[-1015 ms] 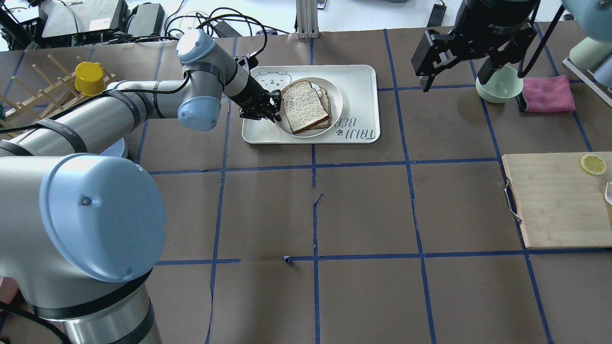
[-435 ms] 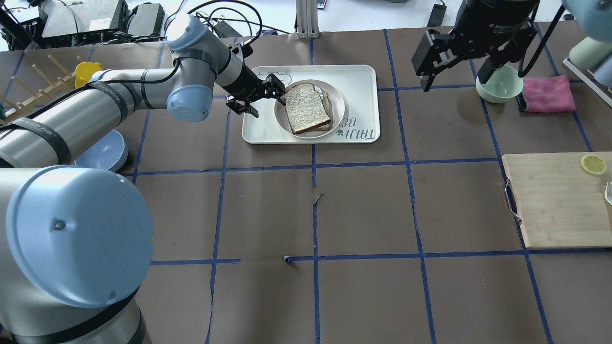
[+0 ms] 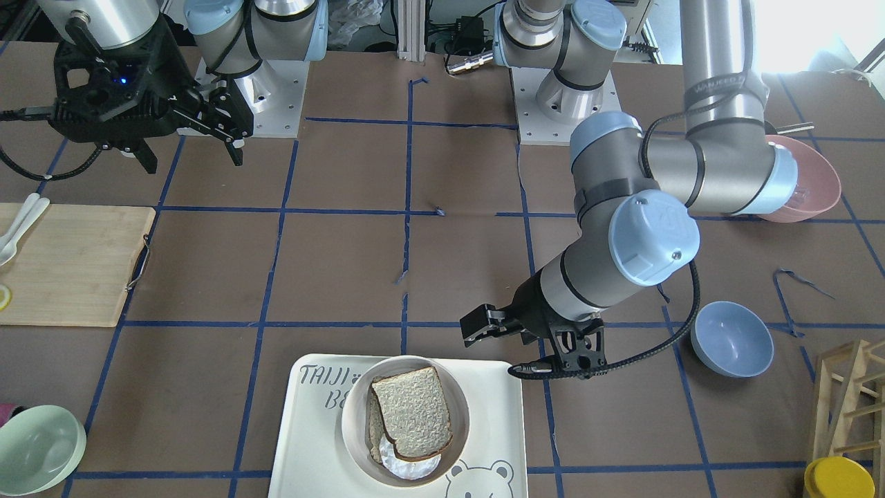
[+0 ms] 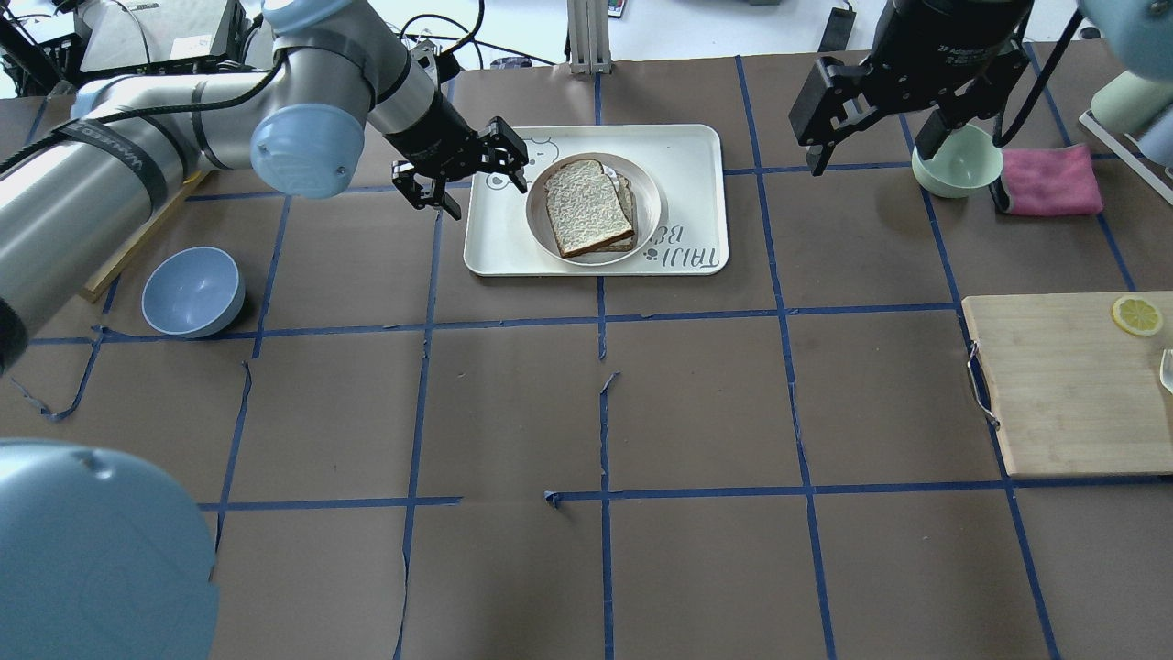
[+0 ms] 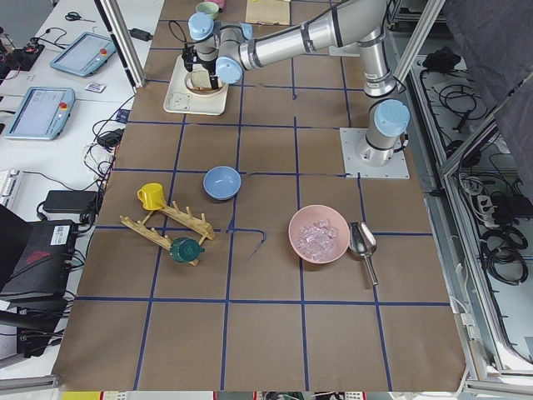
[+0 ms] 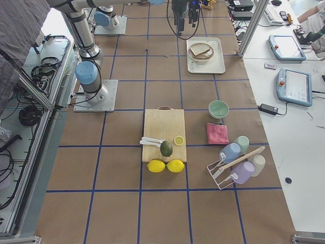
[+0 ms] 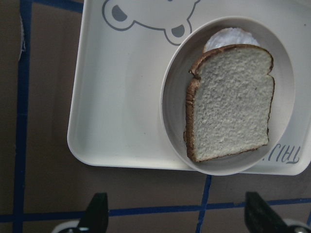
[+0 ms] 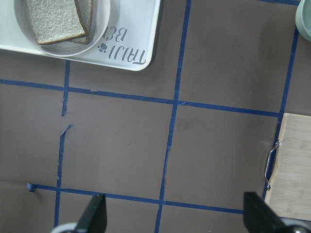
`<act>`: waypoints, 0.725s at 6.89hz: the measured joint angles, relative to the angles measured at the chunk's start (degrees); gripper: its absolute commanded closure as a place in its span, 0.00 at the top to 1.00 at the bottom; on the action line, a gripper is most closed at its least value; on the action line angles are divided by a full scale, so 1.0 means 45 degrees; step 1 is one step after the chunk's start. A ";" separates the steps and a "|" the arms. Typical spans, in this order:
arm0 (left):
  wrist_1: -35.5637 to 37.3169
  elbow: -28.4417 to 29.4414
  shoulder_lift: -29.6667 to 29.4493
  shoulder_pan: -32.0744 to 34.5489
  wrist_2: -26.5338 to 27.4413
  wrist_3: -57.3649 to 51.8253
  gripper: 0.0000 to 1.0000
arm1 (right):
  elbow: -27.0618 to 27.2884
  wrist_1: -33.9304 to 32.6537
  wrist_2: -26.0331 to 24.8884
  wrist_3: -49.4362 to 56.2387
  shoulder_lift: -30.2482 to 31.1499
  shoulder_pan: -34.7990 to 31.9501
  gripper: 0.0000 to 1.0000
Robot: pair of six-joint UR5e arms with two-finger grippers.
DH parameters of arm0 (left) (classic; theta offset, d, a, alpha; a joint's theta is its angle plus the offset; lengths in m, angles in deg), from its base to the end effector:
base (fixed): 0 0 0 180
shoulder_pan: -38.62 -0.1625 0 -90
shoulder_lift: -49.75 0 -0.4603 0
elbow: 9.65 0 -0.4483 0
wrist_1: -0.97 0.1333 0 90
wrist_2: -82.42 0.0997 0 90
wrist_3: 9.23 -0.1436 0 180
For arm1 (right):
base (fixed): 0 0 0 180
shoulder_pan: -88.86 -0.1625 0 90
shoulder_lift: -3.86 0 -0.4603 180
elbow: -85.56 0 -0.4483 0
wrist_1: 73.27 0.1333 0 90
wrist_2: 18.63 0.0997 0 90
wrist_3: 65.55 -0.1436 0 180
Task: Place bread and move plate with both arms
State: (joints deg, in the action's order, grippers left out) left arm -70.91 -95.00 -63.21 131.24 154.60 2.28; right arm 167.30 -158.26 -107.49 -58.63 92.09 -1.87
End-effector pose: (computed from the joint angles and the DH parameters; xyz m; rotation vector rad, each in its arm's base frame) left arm -0.2093 -0.6956 0.3085 0.2203 -2.8242 -0.0593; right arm 0.1433 -0.5612 0.5323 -0.2087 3.1159 -0.0420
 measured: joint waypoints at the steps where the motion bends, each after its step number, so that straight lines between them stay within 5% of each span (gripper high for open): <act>1: -0.1050 0.0024 0.0863 0.0003 0.0339 -0.0003 1.00 | 0.0000 0.0002 0.0000 0.0003 -0.0009 0.0003 1.00; 5: -0.3250 -0.0124 0.3546 -0.0037 0.2428 -0.0043 1.00 | 0.0000 0.0017 0.0000 0.0004 -0.0017 0.0015 1.00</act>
State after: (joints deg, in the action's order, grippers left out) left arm -85.54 -95.56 -47.26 131.07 165.53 2.09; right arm 167.30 -158.18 -107.49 -58.61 92.01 -1.80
